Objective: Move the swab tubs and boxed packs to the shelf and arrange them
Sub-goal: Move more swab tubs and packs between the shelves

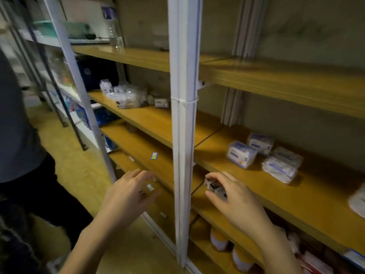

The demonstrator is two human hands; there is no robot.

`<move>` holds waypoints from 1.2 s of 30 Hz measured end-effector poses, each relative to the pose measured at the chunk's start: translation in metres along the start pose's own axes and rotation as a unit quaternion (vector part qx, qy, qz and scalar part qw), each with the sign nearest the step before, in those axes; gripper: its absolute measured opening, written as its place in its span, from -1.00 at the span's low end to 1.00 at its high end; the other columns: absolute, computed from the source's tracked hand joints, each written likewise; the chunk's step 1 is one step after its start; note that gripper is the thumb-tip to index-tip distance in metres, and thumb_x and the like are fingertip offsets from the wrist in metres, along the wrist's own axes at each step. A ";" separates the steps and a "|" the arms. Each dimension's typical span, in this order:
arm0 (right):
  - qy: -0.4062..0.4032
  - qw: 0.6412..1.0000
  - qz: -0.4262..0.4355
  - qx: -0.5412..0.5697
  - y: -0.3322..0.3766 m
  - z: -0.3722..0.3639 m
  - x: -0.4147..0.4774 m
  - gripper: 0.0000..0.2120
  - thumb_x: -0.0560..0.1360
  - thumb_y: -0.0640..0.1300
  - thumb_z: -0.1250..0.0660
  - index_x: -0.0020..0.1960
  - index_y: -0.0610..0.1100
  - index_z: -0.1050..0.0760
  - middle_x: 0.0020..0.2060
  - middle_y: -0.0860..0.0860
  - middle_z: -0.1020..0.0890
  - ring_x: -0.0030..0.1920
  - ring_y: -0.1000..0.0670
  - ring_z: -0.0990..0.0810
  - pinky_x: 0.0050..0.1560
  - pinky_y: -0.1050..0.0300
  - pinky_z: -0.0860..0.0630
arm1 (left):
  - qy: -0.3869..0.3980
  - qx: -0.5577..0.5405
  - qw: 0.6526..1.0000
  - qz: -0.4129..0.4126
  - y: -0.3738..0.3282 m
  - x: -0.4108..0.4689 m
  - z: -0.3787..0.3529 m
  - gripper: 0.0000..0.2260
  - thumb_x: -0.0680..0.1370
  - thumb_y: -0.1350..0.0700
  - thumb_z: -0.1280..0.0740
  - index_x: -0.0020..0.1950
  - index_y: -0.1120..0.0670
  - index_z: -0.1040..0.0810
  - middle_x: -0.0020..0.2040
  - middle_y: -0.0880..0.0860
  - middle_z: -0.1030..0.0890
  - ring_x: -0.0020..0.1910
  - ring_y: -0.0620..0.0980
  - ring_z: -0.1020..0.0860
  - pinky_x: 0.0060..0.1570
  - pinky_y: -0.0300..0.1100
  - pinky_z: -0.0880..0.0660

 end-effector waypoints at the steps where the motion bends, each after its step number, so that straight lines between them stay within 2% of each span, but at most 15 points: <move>1: -0.005 1.000 0.007 -0.002 0.013 -0.008 0.012 -0.68 0.53 0.09 -0.20 0.27 0.16 -0.32 0.18 0.25 -0.41 0.20 0.17 -0.40 0.11 0.18 -0.44 | 0.000 0.001 1.000 0.006 0.016 0.001 0.004 -0.62 0.43 -0.22 -0.27 0.14 -0.03 -0.50 0.00 -0.08 -0.58 0.03 -0.02 -0.55 -0.13 -0.08 -0.54; 3: -0.009 1.000 0.026 0.004 0.040 -0.025 0.034 -0.66 0.52 0.08 -0.22 0.28 0.15 -0.31 0.19 0.24 -0.42 0.21 0.17 -0.40 0.15 0.14 -0.45 | -0.003 0.003 1.000 0.016 0.045 0.003 0.013 -0.63 0.44 -0.16 -0.31 0.19 -0.04 -0.47 0.08 -0.09 -0.56 0.10 -0.05 -0.51 -0.05 -0.09 -0.52; 6: -0.004 0.999 0.039 0.011 0.070 -0.049 0.063 -0.65 0.51 0.10 -0.22 0.28 0.17 -0.30 0.21 0.26 -0.41 0.23 0.19 -0.39 0.16 0.11 -0.46 | 0.006 0.011 1.000 0.028 0.083 0.007 0.023 -0.59 0.46 -0.17 -0.27 0.26 -0.05 -0.43 0.14 -0.11 -0.53 0.13 -0.11 -0.48 0.00 -0.19 -0.51; 10: 0.011 0.999 0.047 0.000 0.091 -0.067 0.096 -0.65 0.52 0.12 -0.21 0.29 0.18 -0.29 0.22 0.26 -0.41 0.21 0.20 -0.39 0.15 0.16 -0.42 | 0.006 0.000 0.999 0.040 0.123 0.017 0.026 -0.60 0.48 -0.12 -0.28 0.27 -0.04 -0.42 0.16 -0.11 -0.51 0.13 -0.13 -0.48 0.00 -0.30 -0.46; 16: 0.032 0.999 0.041 0.016 0.107 -0.092 0.159 -0.64 0.51 0.07 -0.24 0.29 0.13 -0.33 0.22 0.20 -0.43 0.19 0.17 -0.41 0.19 0.11 -0.45 | -0.001 -0.019 0.998 0.065 0.175 0.042 0.018 -0.61 0.49 -0.12 -0.26 0.29 -0.06 -0.39 0.16 -0.14 -0.48 0.10 -0.20 -0.44 -0.02 -0.41 -0.35; 19: 0.037 0.998 0.041 0.020 0.115 -0.110 0.203 -0.63 0.52 0.05 -0.25 0.30 0.10 -0.33 0.23 0.18 -0.44 0.19 0.17 -0.41 0.14 0.22 -0.43 | -0.018 -0.025 0.997 0.078 0.205 0.063 0.016 -0.61 0.48 -0.13 -0.28 0.28 -0.06 -0.40 0.18 -0.13 -0.48 0.14 -0.18 -0.44 0.02 -0.37 -0.39; 22: 0.036 0.998 0.032 0.027 0.118 -0.127 0.248 -0.62 0.51 0.04 -0.26 0.31 0.08 -0.33 0.26 0.15 -0.43 0.23 0.12 -0.41 0.19 0.14 -0.45 | -0.031 -0.039 0.995 0.081 0.234 0.095 0.012 -0.60 0.46 -0.13 -0.30 0.26 -0.04 -0.42 0.15 -0.11 -0.51 0.07 -0.16 -0.46 -0.02 -0.27 -0.47; 24: 0.028 0.999 0.030 0.022 0.119 -0.135 0.280 -0.62 0.51 0.05 -0.26 0.30 0.09 -0.33 0.25 0.15 -0.44 0.22 0.11 -0.43 0.17 0.09 -0.47 | -0.040 -0.035 0.996 0.077 0.249 0.122 0.009 -0.60 0.46 -0.14 -0.29 0.25 -0.05 -0.42 0.15 -0.12 -0.50 -0.01 -0.21 -0.46 -0.06 -0.28 -0.48; 26: 0.025 0.999 0.025 0.021 0.118 -0.139 0.310 -0.63 0.51 0.06 -0.26 0.29 0.10 -0.34 0.23 0.15 -0.44 0.19 0.12 -0.44 0.12 0.13 -0.48 | -0.041 -0.030 0.996 0.070 0.261 0.151 0.007 -0.61 0.47 -0.14 -0.28 0.25 -0.06 -0.42 0.17 -0.12 -0.49 -0.06 -0.24 -0.45 -0.09 -0.31 -0.46; 31: 0.020 0.999 0.022 0.024 0.113 -0.150 0.376 -0.65 0.50 0.06 -0.26 0.27 0.11 -0.36 0.20 0.17 -0.45 0.16 0.12 -0.45 0.09 0.12 -0.47 | -0.053 -0.006 0.997 0.056 0.292 0.216 -0.001 -0.61 0.48 -0.10 -0.29 0.27 -0.03 -0.43 0.22 -0.08 -0.50 0.16 -0.10 -0.46 -0.06 -0.24 -0.45; 36: 0.022 0.999 0.016 0.026 0.117 -0.172 0.435 -0.63 0.50 0.04 -0.27 0.29 0.08 -0.36 0.22 0.12 -0.45 0.17 0.08 -0.46 0.11 0.04 -0.49 | -0.069 -0.024 0.995 0.067 0.327 0.254 -0.012 -0.61 0.46 -0.08 -0.33 0.25 0.01 -0.47 0.20 -0.04 -0.53 0.14 -0.06 -0.49 -0.04 -0.18 -0.49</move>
Point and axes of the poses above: each hand's wrist, its own x-axis towards the middle knuckle, its own z-axis out of the back of the hand, y = z × x, the point moved 6 cm from there along x, towards the middle knuckle
